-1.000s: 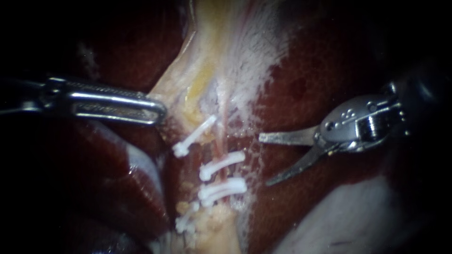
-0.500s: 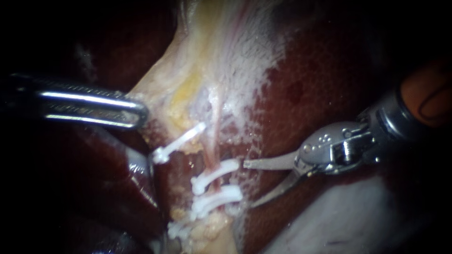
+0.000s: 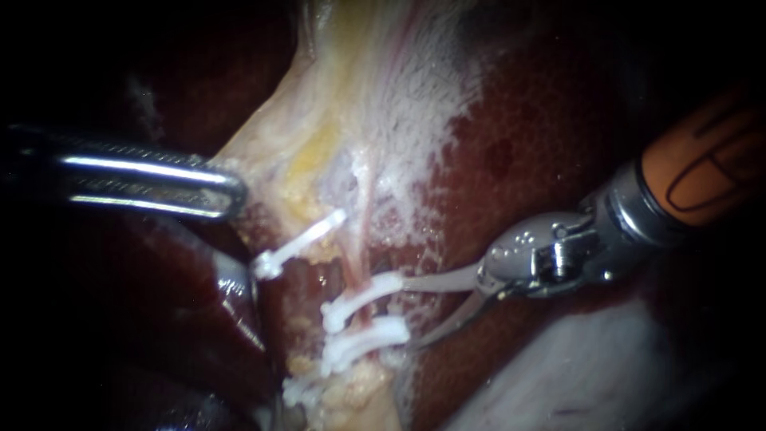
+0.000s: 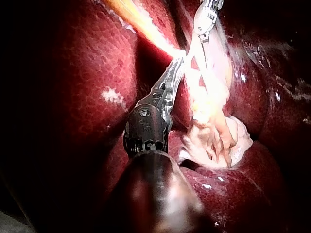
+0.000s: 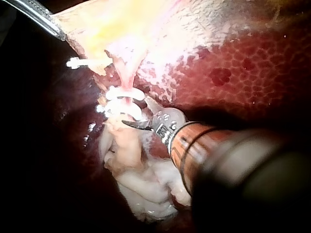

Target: Go to the cutting position right tube

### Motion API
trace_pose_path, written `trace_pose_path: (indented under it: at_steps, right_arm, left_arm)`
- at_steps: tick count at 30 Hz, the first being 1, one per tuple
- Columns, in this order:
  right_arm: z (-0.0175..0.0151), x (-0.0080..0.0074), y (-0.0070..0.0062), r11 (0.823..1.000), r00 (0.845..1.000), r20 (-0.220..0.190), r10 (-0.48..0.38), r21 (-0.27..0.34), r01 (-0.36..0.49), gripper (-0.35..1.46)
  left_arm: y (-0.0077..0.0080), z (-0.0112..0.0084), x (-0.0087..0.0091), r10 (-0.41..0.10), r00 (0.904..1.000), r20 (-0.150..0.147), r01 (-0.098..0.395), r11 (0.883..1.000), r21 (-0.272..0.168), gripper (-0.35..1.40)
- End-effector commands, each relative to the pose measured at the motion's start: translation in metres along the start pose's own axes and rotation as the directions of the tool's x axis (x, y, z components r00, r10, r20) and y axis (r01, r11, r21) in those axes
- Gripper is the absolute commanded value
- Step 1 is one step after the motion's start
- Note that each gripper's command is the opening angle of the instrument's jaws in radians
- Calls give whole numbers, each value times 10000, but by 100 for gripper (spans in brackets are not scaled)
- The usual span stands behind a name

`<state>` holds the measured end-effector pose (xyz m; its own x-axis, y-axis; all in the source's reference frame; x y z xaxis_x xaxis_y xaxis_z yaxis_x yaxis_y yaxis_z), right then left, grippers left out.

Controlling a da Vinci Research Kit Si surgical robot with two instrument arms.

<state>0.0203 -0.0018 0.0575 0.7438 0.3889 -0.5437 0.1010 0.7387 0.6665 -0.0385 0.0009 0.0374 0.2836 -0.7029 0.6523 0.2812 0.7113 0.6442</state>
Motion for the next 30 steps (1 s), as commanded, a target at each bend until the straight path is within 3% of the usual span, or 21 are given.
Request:
trace_pose_path:
  at_steps: [1, 11, 17, 30]
  right_arm:
    - [1, 1, 0, 10000, 10000, -37, 14, -16, -14, 41]
    - [19, 10, 5, 9999, 9997, -229, 108, 69, -107, 24]
    - [33, 12, 7, 9984, 9999, -115, 83, 556, -77, 16]
    - [48, 20, 12, 9979, 9998, -179, 73, 652, -61, 14]
  left_arm:
    - [0, 0, 0, -1, 10000, 0, 1, 10000, 1, -35]
    - [-1, 0, 0, -2, 10000, 0, 2, 10000, -3, -35]
    - [-1, 1, -1, -3, 10000, 1, 3, 10000, -5, -35]
    - [-2, 2, -1, -2, 10000, 2, 2, 10000, -10, -35]
